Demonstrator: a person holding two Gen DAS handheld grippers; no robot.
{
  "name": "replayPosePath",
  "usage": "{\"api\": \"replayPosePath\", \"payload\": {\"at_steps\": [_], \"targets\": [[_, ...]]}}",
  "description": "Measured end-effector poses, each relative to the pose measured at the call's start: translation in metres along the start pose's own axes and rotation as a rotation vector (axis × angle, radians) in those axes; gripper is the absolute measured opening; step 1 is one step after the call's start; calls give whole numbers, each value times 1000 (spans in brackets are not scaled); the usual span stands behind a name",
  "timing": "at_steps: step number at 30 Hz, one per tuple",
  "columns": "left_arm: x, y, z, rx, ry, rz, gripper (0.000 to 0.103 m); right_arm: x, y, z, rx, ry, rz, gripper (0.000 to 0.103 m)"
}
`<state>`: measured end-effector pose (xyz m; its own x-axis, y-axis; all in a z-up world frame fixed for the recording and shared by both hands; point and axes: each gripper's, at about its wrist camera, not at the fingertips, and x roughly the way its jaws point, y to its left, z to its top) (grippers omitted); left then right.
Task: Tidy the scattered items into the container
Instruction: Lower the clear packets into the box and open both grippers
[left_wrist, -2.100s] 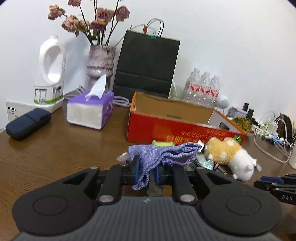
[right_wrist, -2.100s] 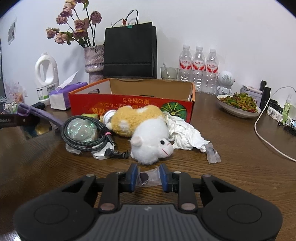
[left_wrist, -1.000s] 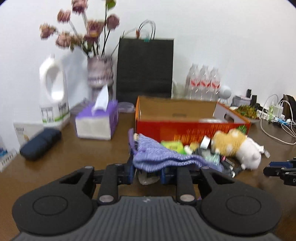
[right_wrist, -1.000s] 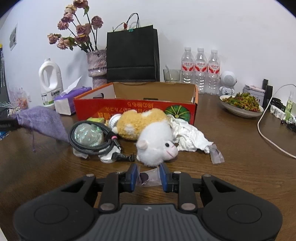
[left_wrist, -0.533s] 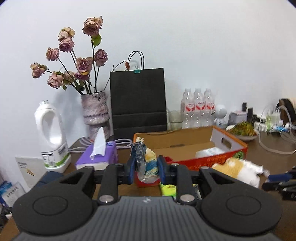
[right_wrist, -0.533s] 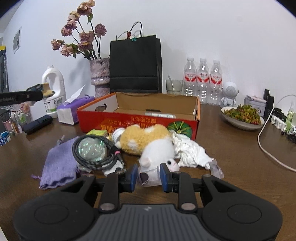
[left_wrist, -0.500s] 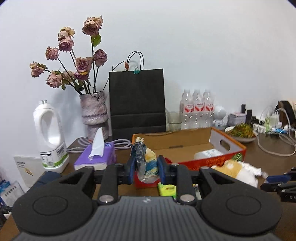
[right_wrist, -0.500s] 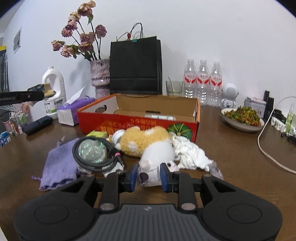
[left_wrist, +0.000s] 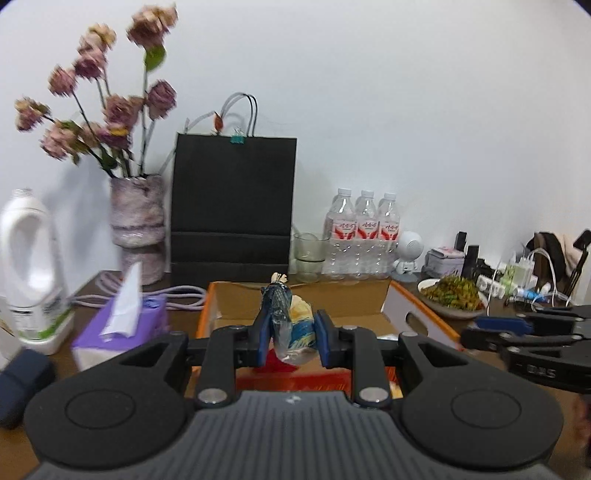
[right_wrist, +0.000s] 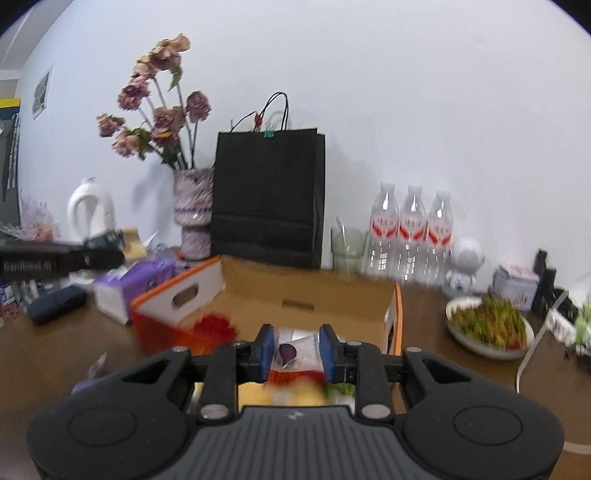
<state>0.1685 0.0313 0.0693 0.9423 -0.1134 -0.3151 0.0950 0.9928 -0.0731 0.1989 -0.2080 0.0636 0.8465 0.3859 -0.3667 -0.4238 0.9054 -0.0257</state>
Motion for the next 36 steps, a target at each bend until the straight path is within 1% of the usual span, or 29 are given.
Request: {"api": "replayPosePath", "payload": {"at_steps": [3,5,9,12,13,14,15,16,17,18,19,20,21,23,27,31,36], "targets": [[39,-3,8,-13,46,-1,27,37,-2,19,-6,23,-13,25],[69,-3,9,-31,97,5,29,65,-6,26,5,69,-22,26],[118,-3,2,-53,198,28,30,110,-12,26,39,153,-22,26],[142,-2,-5,-51,241,50,30,134,-14,19,55,196,-27,26],[147,-1,-7,-54,250,55,39,141,-16,16,63,212,-26,28],[151,0,-8,-58,259,58,51,147,-16,14,68,230,-27,36],[154,0,-9,-61,266,67,75,151,-16,12,70,242,-29,46],[156,1,-10,-58,269,98,88,153,-16,11,69,244,-49,53],[157,2,-10,-48,269,131,93,153,-17,10,61,239,-77,66],[158,4,-10,-39,267,153,103,153,-19,9,59,237,-101,74],[157,7,-10,-39,264,163,103,153,-23,8,70,240,-116,90],[156,11,-9,-51,263,155,103,153,-28,8,89,241,-115,100],[155,15,-9,-67,267,141,103,151,-33,7,117,238,-95,103],[154,18,-8,-88,277,128,103,147,-39,7,161,236,-54,103],[146,14,-6,-72,266,125,103,137,-41,10,179,222,-40,103],[127,8,2,-69,233,103,103,117,-38,18,173,195,-25,103],[91,3,13,-53,177,80,103,79,-36,25,147,142,-17,103]]}}
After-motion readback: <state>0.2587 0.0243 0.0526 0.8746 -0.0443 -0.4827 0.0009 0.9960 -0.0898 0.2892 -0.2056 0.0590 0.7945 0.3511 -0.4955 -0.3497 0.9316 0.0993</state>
